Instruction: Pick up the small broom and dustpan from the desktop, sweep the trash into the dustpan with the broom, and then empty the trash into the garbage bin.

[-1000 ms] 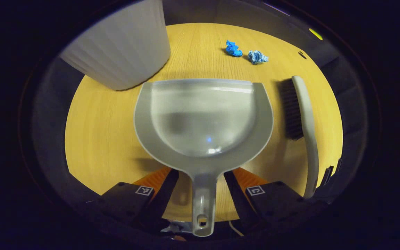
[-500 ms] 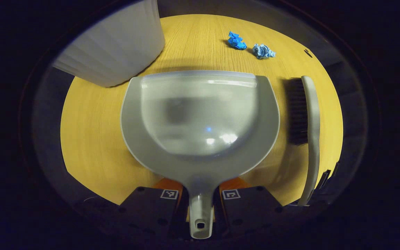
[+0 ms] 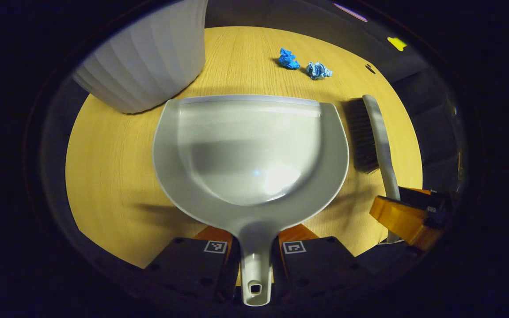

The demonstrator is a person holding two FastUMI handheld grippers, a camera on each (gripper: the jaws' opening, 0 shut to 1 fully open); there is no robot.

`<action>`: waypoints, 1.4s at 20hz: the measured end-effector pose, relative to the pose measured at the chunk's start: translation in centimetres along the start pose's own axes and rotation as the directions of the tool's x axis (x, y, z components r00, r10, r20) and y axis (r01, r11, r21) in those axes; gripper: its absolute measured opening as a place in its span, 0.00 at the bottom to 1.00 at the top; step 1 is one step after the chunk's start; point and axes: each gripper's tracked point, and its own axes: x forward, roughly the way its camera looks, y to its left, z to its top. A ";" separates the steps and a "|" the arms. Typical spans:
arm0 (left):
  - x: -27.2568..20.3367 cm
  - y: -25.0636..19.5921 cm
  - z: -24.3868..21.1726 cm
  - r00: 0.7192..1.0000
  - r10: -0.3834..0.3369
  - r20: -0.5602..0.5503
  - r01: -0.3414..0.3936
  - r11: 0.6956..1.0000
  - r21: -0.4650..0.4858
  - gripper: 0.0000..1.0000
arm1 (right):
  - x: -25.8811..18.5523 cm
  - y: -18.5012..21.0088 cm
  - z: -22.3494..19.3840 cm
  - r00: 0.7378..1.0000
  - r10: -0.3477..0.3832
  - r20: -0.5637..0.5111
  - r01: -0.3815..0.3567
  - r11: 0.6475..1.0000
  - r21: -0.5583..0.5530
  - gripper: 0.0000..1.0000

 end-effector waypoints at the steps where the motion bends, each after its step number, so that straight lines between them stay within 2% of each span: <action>1: 0.0 0.0 0.0 1.000 -0.007 0.000 0.007 1.000 0.015 0.29 | 0.8 0.1 0.2 1.000 -0.014 -0.022 0.015 1.000 0.019 0.89; 2: 0.0 0.1 0.0 1.000 -0.015 0.001 0.015 1.000 0.026 0.29 | 1.1 0.7 0.3 0.999 0.004 -0.040 -0.002 0.999 0.045 0.99; 3: 0.0 0.2 0.0 1.000 -0.022 0.003 0.022 0.999 0.030 0.29 | 1.6 1.2 0.5 0.998 0.005 -0.056 -0.001 0.998 0.069 0.90; 4: 0.0 0.2 0.0 1.000 -0.029 0.005 0.029 0.999 0.031 0.29 | 2.4 1.7 0.8 0.998 0.003 -0.064 0.002 0.997 0.079 0.90; 5: 0.0 0.2 0.0 0.999 -0.036 0.010 0.035 0.999 0.031 0.29 | 3.0 1.9 1.3 0.998 0.000 -0.058 0.004 0.998 0.065 0.96; 6: 0.0 0.2 0.0 0.999 -0.044 0.015 0.044 0.999 0.031 0.29 | 3.4 1.7 1.4 0.997 -0.029 -0.064 0.032 0.998 0.045 0.83; 8: -0.1 0.3 -0.3 0.999 -0.046 0.009 0.046 0.998 0.030 0.30 | 3.6 1.9 2.1 0.997 -0.035 -0.064 0.038 0.998 0.043 0.73; 11: -0.2 0.4 -0.4 1.000 -0.027 0.004 0.027 0.998 0.052 0.29 | 3.2 1.6 3.2 0.996 -0.018 -0.086 0.022 0.998 0.052 0.34; 13: -0.2 0.5 -0.5 1.000 -0.019 0.003 0.019 0.999 0.051 0.29 | 3.6 1.3 2.9 0.994 0.029 -0.106 -0.024 0.999 0.043 0.29; 16: -0.1 0.4 -0.2 1.000 -0.009 -0.001 0.009 0.999 0.040 0.29 | 3.5 0.9 3.3 0.991 0.087 -0.103 -0.086 0.996 0.018 0.29; 18: -0.1 0.3 -0.2 1.000 -0.002 -0.005 0.002 0.999 0.033 0.29 | 3.6 -0.1 3.7 0.989 0.097 -0.114 -0.100 0.995 -0.026 0.27; 22: -0.2 0.4 -0.4 1.000 0.013 -0.021 -0.011 0.998 0.062 0.29 | 3.0 -4.4 7.0 0.996 0.001 -0.086 -0.020 0.977 -0.213 0.26; 24: 0.1 0.4 0.0 0.999 0.022 -0.044 -0.018 0.995 0.096 0.30 | 2.6 -5.9 10.6 0.998 -0.030 -0.049 0.014 0.958 -0.287 0.26; 27: 0.1 1.1 0.6 0.996 0.059 -0.074 -0.043 0.980 0.194 0.29 | 2.0 -6.5 17.1 0.999 -0.030 0.023 0.036 0.948 -0.315 0.26; 28: 0.0 1.3 0.9 0.994 0.065 -0.085 -0.045 0.975 0.216 0.29 | 2.2 -6.7 19.3 0.998 -0.039 0.048 0.054 0.934 -0.354 0.26</action>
